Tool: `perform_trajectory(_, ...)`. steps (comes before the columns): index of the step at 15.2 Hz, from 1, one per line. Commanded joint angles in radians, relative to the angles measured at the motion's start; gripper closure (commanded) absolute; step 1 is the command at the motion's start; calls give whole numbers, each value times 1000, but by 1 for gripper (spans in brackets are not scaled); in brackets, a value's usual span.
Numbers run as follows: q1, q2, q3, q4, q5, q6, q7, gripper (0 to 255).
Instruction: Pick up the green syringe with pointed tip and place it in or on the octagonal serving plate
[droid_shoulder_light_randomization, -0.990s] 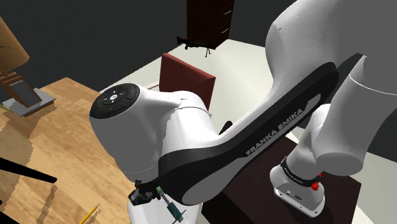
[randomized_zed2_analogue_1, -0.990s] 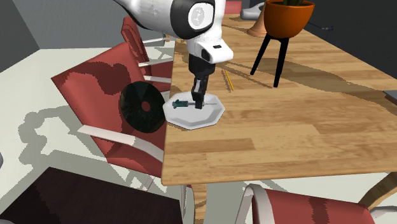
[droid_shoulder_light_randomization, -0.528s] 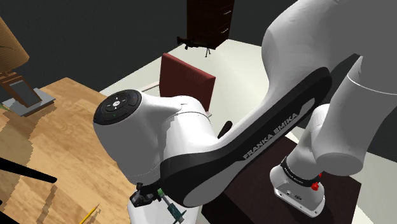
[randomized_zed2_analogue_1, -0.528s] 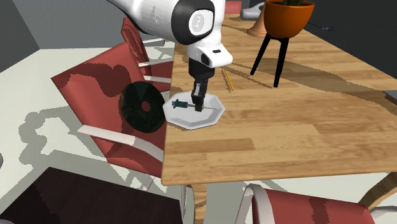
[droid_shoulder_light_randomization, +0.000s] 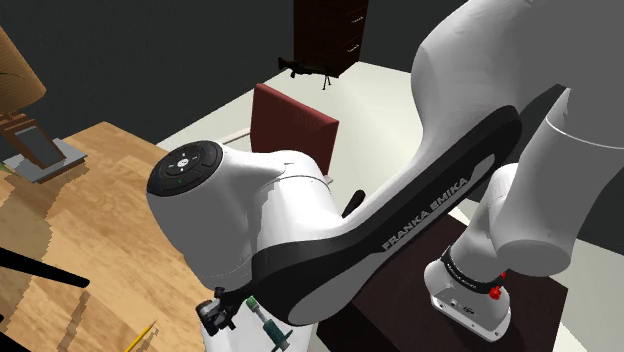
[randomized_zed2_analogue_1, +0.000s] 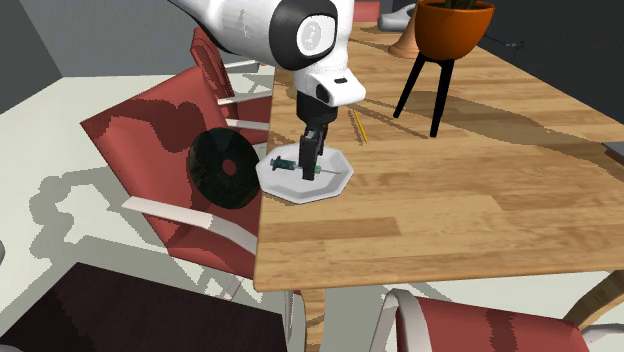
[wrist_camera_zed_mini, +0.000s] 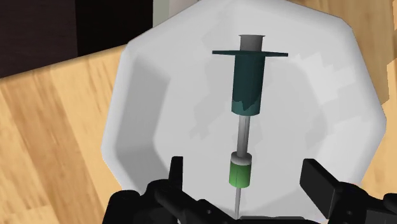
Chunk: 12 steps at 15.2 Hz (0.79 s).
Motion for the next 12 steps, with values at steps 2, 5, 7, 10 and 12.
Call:
perform_trajectory(2, -6, -34, 2, 39, 27, -64, -19, 0)
perform_trajectory(5, -9, -58, 2, 79, 45, -123, -33, 0)
perform_trajectory(7, -9, -58, 2, 79, 45, -123, -33, 0)
perform_trajectory(10, -9, -58, 2, 79, 45, -123, -33, 0)
perform_trajectory(12, -9, -58, 2, 79, 45, -123, -33, 0)
